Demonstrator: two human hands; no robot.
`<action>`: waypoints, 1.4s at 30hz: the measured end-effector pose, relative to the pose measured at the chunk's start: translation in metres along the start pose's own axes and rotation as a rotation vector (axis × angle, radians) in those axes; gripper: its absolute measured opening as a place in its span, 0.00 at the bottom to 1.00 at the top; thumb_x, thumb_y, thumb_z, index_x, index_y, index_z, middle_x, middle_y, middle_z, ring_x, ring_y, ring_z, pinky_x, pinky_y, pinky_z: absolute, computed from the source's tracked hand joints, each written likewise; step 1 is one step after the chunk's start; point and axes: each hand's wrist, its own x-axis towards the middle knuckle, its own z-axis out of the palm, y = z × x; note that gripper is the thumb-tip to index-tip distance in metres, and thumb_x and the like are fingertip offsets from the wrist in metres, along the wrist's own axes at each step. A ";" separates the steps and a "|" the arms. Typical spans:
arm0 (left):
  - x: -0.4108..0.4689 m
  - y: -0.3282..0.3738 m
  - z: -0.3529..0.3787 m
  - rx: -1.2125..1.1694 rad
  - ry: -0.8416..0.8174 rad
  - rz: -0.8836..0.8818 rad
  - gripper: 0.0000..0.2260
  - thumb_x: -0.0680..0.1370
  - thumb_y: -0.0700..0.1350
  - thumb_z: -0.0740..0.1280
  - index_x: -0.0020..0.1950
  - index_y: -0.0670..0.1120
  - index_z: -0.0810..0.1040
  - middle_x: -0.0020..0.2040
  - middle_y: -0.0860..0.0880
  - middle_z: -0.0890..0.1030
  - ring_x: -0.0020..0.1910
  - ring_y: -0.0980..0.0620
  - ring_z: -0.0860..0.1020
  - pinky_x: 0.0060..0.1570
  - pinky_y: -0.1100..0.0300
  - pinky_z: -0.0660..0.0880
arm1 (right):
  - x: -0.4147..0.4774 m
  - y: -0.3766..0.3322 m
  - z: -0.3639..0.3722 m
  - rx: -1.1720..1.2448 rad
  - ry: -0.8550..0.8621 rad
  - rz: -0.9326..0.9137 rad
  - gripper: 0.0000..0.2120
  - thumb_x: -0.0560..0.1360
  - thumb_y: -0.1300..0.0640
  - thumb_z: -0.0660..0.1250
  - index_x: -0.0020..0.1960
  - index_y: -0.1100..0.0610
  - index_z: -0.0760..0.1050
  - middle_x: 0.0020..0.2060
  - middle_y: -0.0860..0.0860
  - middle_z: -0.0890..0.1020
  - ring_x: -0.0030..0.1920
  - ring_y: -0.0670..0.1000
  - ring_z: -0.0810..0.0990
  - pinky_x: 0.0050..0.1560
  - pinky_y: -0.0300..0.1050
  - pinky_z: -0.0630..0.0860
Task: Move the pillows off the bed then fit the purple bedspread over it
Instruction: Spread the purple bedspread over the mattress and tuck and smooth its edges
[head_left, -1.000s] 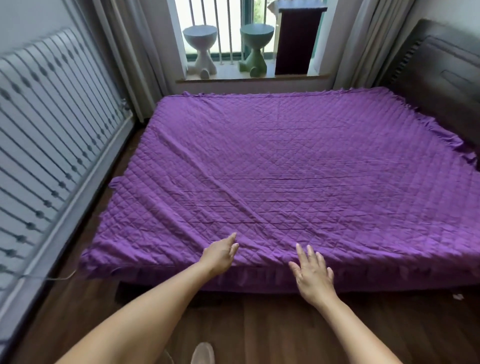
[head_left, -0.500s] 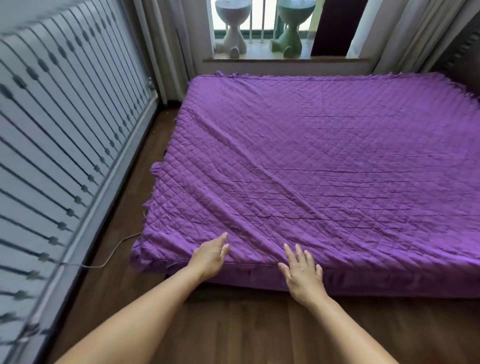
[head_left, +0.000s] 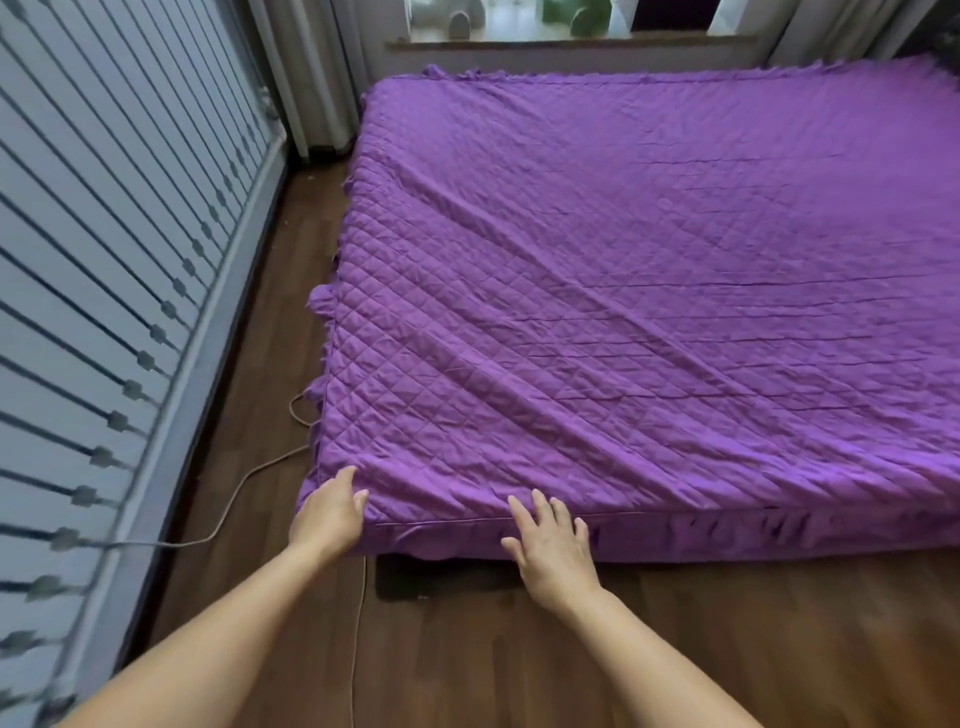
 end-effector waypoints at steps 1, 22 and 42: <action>0.013 -0.015 0.007 -0.013 0.012 -0.017 0.21 0.80 0.47 0.58 0.73 0.45 0.63 0.68 0.41 0.71 0.67 0.41 0.70 0.62 0.52 0.67 | 0.011 -0.009 0.016 -0.022 0.004 -0.010 0.25 0.81 0.47 0.51 0.76 0.46 0.48 0.77 0.53 0.49 0.76 0.56 0.45 0.73 0.60 0.47; 0.116 -0.151 0.075 -0.090 0.095 -0.160 0.11 0.79 0.50 0.60 0.38 0.46 0.70 0.41 0.47 0.79 0.45 0.45 0.75 0.48 0.53 0.66 | 0.104 -0.094 0.164 -0.439 0.595 -0.317 0.08 0.67 0.63 0.60 0.33 0.52 0.71 0.29 0.50 0.71 0.30 0.54 0.72 0.49 0.50 0.67; 0.126 -0.123 0.075 0.099 0.258 -0.100 0.14 0.72 0.38 0.65 0.57 0.40 0.72 0.59 0.37 0.74 0.59 0.36 0.73 0.56 0.45 0.69 | 0.105 -0.086 0.159 -0.293 0.279 -0.245 0.23 0.42 0.57 0.79 0.33 0.50 0.73 0.27 0.46 0.74 0.28 0.48 0.73 0.27 0.38 0.68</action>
